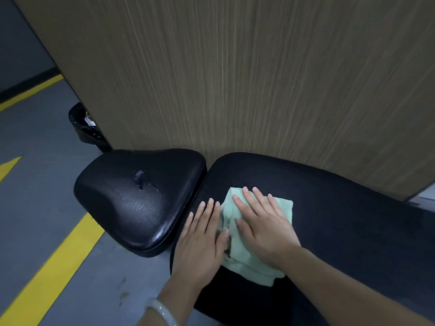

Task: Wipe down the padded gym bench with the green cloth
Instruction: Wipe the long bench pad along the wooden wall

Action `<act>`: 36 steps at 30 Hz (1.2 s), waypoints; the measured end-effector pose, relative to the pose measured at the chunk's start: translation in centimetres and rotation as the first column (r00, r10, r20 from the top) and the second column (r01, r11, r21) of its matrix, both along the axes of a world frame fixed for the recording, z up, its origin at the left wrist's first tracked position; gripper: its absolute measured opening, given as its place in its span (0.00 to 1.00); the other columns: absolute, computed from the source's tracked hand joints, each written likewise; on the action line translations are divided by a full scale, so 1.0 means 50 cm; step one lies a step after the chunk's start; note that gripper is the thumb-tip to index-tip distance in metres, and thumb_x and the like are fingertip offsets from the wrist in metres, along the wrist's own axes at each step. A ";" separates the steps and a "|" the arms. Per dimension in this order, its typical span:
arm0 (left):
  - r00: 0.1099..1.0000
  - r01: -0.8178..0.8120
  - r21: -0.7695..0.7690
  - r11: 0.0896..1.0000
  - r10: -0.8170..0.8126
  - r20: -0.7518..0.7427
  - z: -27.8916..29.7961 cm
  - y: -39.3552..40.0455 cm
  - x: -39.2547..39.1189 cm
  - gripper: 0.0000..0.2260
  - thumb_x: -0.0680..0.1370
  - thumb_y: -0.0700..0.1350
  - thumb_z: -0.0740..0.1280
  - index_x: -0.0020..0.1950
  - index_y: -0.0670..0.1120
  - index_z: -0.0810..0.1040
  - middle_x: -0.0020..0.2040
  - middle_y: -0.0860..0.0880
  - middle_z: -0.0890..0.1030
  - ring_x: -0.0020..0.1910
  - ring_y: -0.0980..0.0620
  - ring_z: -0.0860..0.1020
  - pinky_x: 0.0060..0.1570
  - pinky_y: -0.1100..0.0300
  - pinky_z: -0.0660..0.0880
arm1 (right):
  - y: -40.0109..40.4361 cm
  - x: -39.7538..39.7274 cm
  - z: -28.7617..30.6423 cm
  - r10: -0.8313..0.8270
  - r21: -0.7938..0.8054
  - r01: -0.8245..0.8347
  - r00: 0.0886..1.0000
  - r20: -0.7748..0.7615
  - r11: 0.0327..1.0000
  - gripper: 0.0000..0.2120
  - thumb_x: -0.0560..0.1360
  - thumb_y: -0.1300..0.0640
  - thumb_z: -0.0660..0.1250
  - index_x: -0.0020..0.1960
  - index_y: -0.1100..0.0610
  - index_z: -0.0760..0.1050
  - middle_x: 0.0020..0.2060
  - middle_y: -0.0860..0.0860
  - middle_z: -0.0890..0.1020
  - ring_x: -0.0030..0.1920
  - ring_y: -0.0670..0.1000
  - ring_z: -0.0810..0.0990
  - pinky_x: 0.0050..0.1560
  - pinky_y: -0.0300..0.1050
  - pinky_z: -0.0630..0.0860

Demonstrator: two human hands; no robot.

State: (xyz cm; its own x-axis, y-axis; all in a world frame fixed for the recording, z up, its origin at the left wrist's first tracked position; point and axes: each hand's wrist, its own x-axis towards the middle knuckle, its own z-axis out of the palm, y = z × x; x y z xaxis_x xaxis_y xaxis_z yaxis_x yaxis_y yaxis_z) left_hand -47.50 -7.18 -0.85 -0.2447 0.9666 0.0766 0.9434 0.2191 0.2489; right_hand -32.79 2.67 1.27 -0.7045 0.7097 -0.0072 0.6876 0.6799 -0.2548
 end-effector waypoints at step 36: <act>0.958 0.281 0.027 0.959 -0.282 0.058 -0.009 0.044 -0.091 0.26 0.78 0.57 0.39 0.77 0.57 0.50 0.76 0.60 0.46 0.74 0.65 0.39 0.73 0.63 0.39 | -0.117 0.003 -0.037 -0.227 0.195 0.212 0.972 0.057 0.957 0.26 0.80 0.44 0.46 0.74 0.52 0.64 0.73 0.54 0.66 0.74 0.61 0.61 0.68 0.64 0.55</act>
